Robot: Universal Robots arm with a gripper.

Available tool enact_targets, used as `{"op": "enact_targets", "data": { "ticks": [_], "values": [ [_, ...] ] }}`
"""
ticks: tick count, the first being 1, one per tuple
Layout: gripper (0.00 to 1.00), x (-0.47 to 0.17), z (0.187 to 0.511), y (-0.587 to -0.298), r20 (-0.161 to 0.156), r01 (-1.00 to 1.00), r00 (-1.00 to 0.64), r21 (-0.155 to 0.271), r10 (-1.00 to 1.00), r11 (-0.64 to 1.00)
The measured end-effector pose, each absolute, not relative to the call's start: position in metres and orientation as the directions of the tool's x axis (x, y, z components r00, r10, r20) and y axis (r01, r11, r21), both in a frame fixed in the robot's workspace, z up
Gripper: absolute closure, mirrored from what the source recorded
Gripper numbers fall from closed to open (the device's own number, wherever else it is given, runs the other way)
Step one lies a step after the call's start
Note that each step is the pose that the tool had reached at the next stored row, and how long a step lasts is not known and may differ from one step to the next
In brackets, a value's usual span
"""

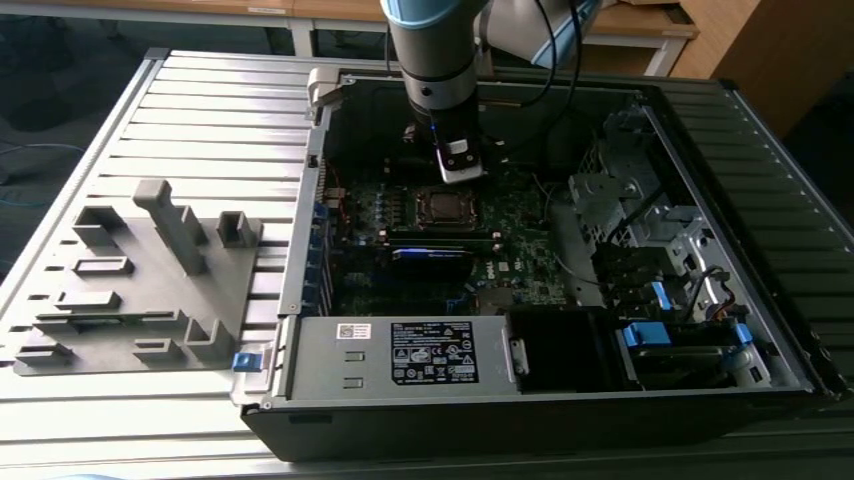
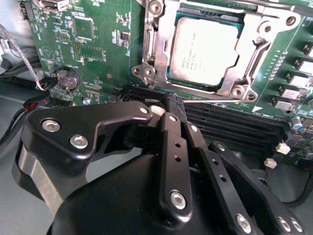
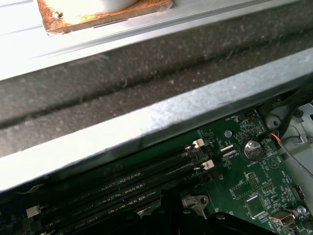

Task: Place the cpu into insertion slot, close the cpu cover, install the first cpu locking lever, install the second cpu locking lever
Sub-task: 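Install the first cpu locking lever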

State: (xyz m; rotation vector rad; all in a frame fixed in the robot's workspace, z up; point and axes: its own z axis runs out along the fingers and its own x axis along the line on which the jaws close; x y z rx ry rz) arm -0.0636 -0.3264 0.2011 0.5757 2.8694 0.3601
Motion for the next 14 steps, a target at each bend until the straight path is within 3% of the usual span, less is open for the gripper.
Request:
{"op": "enact_targets", "data": {
  "ticks": [14],
  "values": [
    [0.89, -0.0636, 0.2010, -0.3261, -0.136, 0.363, -0.901, 0.281, 0.411, 0.888]
  ]
}}
